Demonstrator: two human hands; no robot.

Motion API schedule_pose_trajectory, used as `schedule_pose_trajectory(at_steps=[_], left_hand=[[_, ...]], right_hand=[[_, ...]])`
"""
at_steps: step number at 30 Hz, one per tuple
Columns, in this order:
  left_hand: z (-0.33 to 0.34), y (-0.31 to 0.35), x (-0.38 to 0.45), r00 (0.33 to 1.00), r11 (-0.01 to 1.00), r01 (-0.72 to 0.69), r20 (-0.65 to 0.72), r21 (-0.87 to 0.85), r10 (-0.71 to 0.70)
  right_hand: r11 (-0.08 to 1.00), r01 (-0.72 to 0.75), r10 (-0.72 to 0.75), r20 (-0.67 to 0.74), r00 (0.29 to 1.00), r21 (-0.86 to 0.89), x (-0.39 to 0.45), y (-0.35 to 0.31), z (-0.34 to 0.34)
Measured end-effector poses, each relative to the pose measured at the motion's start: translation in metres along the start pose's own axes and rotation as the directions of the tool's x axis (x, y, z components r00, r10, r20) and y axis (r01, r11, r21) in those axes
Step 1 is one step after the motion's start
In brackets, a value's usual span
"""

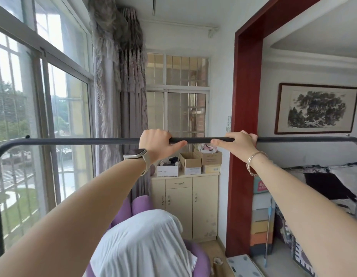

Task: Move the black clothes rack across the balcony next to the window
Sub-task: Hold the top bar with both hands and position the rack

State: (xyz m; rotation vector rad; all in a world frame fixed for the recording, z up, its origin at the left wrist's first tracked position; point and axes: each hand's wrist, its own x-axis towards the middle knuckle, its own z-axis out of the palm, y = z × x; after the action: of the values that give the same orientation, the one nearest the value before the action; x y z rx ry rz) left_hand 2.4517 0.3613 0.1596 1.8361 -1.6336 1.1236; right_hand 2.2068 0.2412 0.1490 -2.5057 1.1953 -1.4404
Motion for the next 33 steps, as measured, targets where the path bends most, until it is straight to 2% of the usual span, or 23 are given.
schedule_pose_trajectory(at_steps=[7,10,17,21,23,25,30,33], left_hand=[[-0.017,0.010,-0.018,0.999,1.000,0.019,0.027,0.004,-0.019],[-0.034,0.017,-0.029,0.998,1.000,0.000,0.061,0.024,-0.002],[-0.067,0.020,-0.044,0.986,1.000,-0.006,0.167,0.008,0.004],[-0.082,0.021,-0.060,0.983,0.998,0.054,0.171,0.029,-0.059],[-0.087,0.024,-0.068,0.976,0.985,0.144,0.148,0.091,-0.157],[-0.092,0.028,-0.074,0.955,0.969,0.236,0.167,0.076,-0.246],[-0.108,0.029,-0.075,0.935,0.966,0.258,0.262,-0.035,-0.240],[-0.112,0.032,-0.076,0.936,0.965,0.256,0.265,-0.059,-0.232]], right_hand=[[0.999,-0.022,0.023,0.018,1.000,-0.034,-0.016,-0.001,-0.011],[0.994,-0.044,0.052,0.080,0.995,-0.098,-0.028,-0.008,-0.025],[0.956,0.070,-0.017,0.185,0.983,-0.285,-0.042,-0.030,-0.046],[0.953,0.098,-0.022,0.255,0.967,-0.288,-0.047,-0.047,-0.055],[0.952,0.089,-0.012,0.257,0.966,-0.292,-0.049,-0.055,-0.055],[0.948,0.088,-0.007,0.259,0.966,-0.304,-0.051,-0.060,-0.055],[0.947,0.079,0.005,0.262,0.965,-0.311,-0.057,-0.062,-0.063],[0.945,0.079,0.002,0.246,0.969,-0.318,-0.058,-0.061,-0.065]])
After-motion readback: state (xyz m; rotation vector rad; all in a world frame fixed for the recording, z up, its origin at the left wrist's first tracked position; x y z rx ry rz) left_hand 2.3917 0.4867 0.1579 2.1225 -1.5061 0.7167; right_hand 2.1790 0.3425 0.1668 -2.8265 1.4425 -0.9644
